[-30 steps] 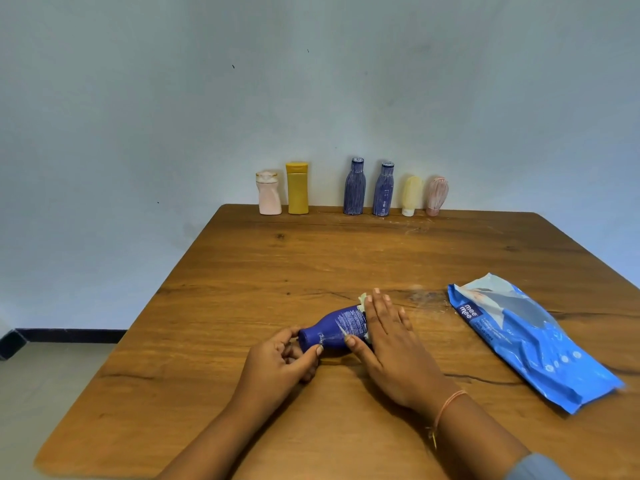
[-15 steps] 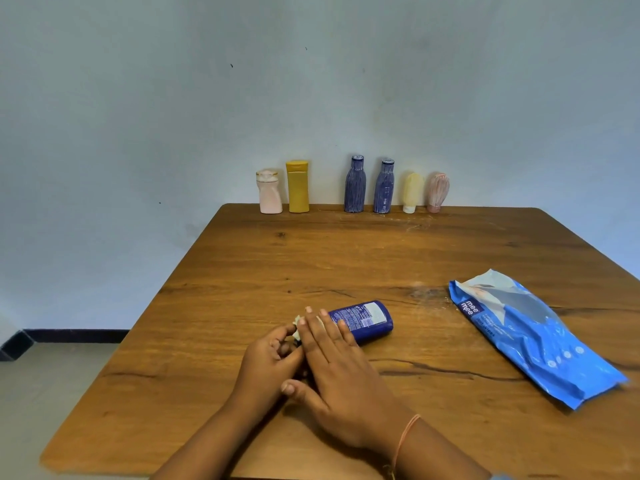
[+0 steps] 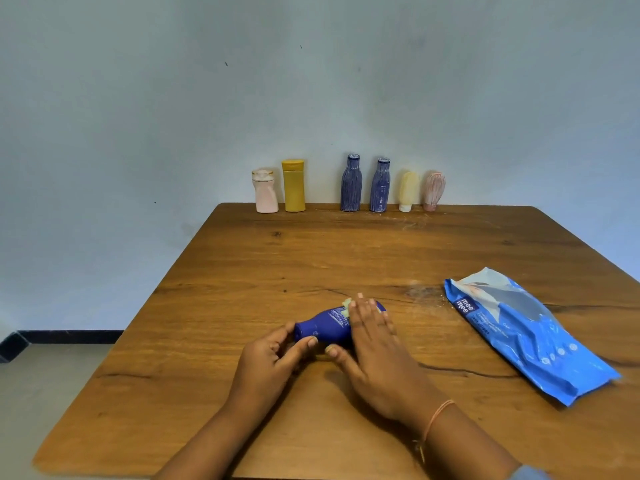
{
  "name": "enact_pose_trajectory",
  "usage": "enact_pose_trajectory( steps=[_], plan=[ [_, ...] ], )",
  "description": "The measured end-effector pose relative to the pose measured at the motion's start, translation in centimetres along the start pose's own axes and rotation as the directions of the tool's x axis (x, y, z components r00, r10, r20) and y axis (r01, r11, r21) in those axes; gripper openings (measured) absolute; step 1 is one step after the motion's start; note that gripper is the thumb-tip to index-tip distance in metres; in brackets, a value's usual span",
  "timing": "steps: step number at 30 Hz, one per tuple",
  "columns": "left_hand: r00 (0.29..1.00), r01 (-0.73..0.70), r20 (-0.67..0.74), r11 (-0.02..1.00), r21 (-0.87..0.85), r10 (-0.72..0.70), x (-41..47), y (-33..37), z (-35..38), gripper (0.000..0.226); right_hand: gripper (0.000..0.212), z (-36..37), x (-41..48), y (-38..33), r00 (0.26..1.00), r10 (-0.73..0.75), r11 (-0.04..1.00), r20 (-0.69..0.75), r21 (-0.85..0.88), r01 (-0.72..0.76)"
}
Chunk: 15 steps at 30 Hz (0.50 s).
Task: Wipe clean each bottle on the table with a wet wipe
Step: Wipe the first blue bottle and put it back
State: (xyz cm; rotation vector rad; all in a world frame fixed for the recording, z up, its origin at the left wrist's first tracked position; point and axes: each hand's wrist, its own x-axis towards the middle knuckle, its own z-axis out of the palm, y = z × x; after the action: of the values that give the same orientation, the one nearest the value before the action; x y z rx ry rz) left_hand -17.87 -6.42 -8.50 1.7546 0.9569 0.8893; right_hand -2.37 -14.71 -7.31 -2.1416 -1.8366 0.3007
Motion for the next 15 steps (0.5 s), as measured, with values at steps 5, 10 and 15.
enact_pose_trajectory(
  steps=[5, 10, 15],
  plan=[
    [1.0, -0.017, 0.02, 0.997, 0.077, 0.015, 0.4, -0.7, -0.4, 0.016, 0.09, 1.7, -0.5, -3.6, 0.966, -0.258, 0.966, 0.015, -0.008, 0.258],
    [0.999, -0.003, 0.047, 0.998, 0.061, 0.0, 0.4, -1.0, -0.4, 0.013, 0.08, 1.1, -0.6, -1.7, 0.955, -0.297, 0.95, 0.026, -0.093, 0.298],
    [0.996, 0.02, 0.083, 1.0, 0.012, -0.021, 0.5, -1.0, -0.3, 0.021, 0.091, 0.2, 0.4, 2.4, 0.998, -0.056, 0.993, 0.016, -0.1, 0.057]
  ],
)
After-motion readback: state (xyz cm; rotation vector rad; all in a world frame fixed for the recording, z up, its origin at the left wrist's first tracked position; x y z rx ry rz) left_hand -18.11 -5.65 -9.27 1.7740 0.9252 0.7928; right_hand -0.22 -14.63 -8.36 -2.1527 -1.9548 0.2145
